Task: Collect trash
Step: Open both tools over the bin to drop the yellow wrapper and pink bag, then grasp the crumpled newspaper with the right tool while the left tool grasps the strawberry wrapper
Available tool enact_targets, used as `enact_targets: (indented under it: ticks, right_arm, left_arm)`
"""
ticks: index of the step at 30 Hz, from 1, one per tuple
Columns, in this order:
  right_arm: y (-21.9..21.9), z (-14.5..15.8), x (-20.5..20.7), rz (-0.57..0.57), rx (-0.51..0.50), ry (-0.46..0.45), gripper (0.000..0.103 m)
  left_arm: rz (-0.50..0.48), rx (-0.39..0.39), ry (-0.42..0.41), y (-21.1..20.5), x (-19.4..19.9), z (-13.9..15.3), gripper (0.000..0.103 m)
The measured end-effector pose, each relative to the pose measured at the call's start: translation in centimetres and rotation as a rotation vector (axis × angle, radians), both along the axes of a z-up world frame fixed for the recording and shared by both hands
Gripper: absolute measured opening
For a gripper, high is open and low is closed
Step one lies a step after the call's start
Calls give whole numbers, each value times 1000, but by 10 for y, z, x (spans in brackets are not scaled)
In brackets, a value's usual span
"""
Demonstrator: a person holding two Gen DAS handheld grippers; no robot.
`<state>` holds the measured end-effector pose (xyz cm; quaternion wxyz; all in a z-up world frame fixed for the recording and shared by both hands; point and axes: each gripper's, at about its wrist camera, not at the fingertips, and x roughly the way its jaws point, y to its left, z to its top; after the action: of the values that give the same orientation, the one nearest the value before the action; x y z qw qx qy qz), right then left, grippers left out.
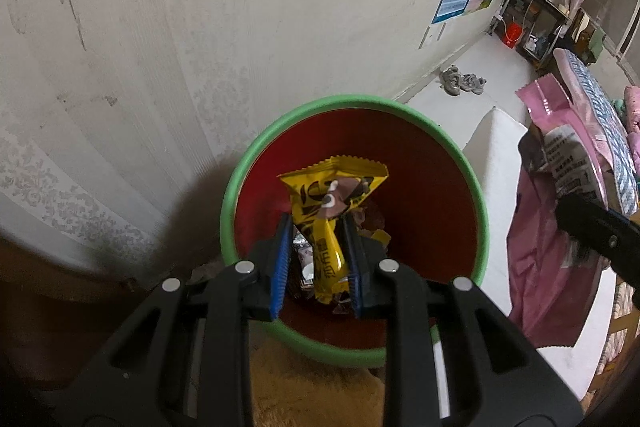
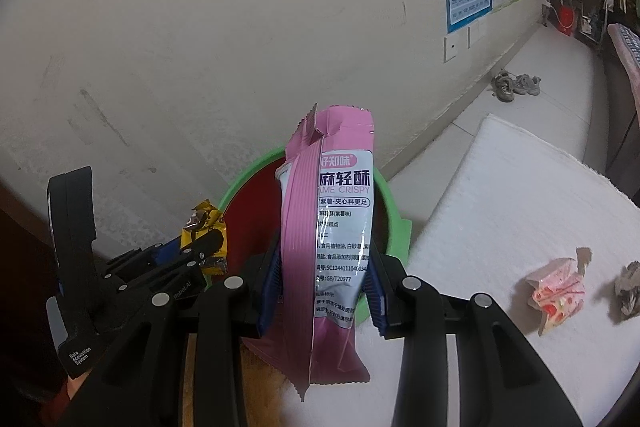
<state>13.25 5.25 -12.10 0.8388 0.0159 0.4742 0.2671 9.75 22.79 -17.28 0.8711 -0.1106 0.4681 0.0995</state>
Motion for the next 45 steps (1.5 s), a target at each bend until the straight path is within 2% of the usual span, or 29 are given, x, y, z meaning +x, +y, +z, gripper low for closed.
enact_targets:
  ticks: [9, 11, 12, 13, 18, 22, 25, 26, 30, 32, 36, 39, 41, 43, 45]
  right_arm:
    - [15, -3, 16, 13, 23, 18, 37]
    - [19, -2, 19, 16, 28, 14, 46]
    - [20, -2, 20, 14, 32, 8, 53]
    - [20, -1, 21, 9, 38, 3, 60]
    - [-4, -5, 20, -47, 64, 9, 68]
    - [-64, -18, 16, -193, 29, 8, 70]
    - [-138, -31, 12, -397, -51, -19, 70]
    - [-176, -35, 11, -503, -86, -20, 70]
    - [-276, -44, 13, -792, -129, -8, 71]
    - [-304, -49, 22, -845, -165, 15, 74]
    - [-327, -82, 57, -785, -209, 139, 76]
    - [-334, -96, 54, -747, -179, 182, 57]
    - [-336, -92, 42, -729, -142, 166, 39]
    - [-339, -82, 25, -705, -89, 147, 17]
    - [-342, -70, -5, -678, -17, 125, 16]
  left_arm:
    - [15, -20, 22, 6, 13, -7, 24]
    - [29, -32, 31, 9, 15, -10, 36]
    - [33, -44, 31, 10, 15, -11, 48]
    - [40, -54, 27, 11, 15, -11, 52]
    - [43, -64, 31, 11, 12, -13, 57]
    - [16, -71, 21, 1, 3, -11, 62]
    - [-3, -76, 22, -10, -6, -13, 64]
    - [-7, -80, 27, -14, -8, -13, 64]
    - [-55, -85, 43, -42, -10, -15, 64]
    - [-103, -77, 55, -64, -10, -16, 64]
    - [-219, -94, 62, -118, -7, -16, 72]
    - [-327, -76, 52, -158, -2, -12, 74]
    - [-418, -53, 36, -190, 4, -8, 77]
    - [-500, -18, 23, -220, 13, -8, 80]
    - [-562, 11, 28, -243, 23, -12, 80]
